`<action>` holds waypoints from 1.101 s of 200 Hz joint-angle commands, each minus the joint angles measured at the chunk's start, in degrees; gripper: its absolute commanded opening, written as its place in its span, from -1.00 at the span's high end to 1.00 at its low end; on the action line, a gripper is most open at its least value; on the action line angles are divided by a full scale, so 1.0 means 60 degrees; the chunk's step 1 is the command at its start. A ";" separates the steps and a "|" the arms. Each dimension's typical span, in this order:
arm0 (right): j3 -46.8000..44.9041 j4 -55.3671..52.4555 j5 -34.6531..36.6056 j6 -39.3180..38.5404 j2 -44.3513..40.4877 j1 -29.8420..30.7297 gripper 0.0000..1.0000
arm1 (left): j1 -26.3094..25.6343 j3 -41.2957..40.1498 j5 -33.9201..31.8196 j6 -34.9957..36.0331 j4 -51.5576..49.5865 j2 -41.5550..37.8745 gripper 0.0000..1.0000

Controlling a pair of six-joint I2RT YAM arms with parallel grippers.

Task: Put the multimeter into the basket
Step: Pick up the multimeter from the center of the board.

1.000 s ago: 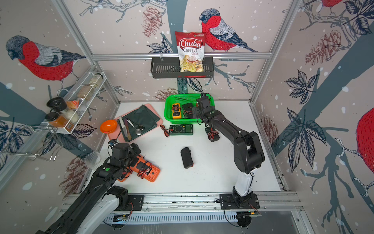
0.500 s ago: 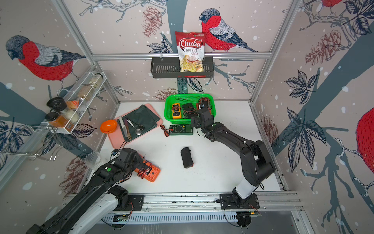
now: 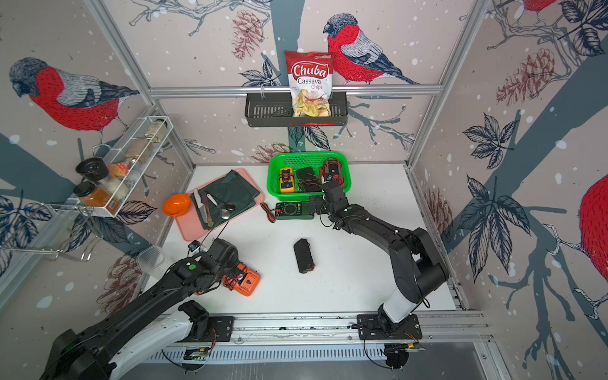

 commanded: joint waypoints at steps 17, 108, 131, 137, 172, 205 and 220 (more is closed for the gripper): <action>-0.0143 0.0393 -0.0462 0.0033 -0.0023 0.0011 -1.00 | -0.0135 -0.0252 0.1094 -0.0586 0.0933 0.0472 -0.95; -0.0156 0.0530 -0.0944 0.0221 0.0062 0.0024 -1.00 | -0.0291 -0.0434 0.1766 0.0429 0.3159 0.1369 -0.67; -0.0158 0.0514 -0.0953 0.0249 -0.0022 0.0039 -1.00 | -0.0304 -0.0158 0.1869 0.0923 0.3538 0.1814 -0.60; -0.0164 0.0512 -0.0946 0.0242 -0.0034 0.0053 -1.00 | -0.0305 -0.0062 0.1892 0.1050 0.3588 0.1966 -0.60; -0.0187 0.0483 -0.0910 0.0288 -0.0124 0.0058 -1.00 | -0.0405 0.0482 0.1928 0.1913 0.3817 0.2712 -0.60; -0.0172 0.0427 -0.0866 0.0307 -0.0160 0.0071 -1.00 | -0.0435 0.0980 0.2158 0.2958 0.3927 0.3336 -0.73; -0.0158 0.0388 -0.0855 0.0303 -0.0168 0.0090 -1.00 | -0.0437 0.1179 0.2179 0.3318 0.3749 0.3559 -0.89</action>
